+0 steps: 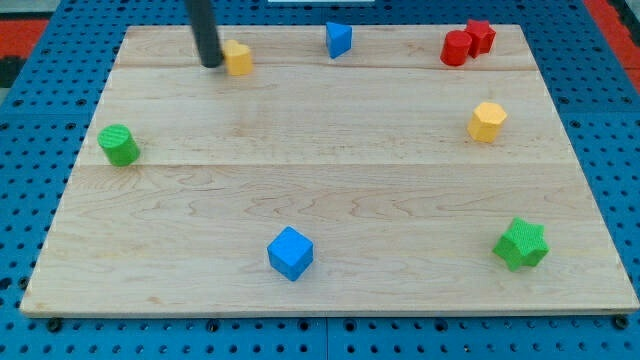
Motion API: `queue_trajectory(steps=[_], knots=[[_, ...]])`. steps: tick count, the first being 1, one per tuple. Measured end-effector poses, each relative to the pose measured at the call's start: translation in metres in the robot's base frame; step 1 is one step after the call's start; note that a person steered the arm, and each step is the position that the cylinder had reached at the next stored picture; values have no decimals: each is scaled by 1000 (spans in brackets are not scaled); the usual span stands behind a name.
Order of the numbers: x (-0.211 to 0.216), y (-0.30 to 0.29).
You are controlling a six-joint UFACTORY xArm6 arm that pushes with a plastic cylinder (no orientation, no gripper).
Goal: Move the yellow heart into the yellow hexagon
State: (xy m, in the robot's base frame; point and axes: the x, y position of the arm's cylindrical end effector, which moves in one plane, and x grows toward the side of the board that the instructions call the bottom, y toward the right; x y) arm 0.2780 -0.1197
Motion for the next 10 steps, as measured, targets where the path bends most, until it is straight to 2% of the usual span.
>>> queue_trajectory(steps=[1,2,3,4,5,8,9,10], knots=[[6,14],[-10,-51],[-33,-17],[-21,44],[13,97],[61,230],[80,266],[87,275]])
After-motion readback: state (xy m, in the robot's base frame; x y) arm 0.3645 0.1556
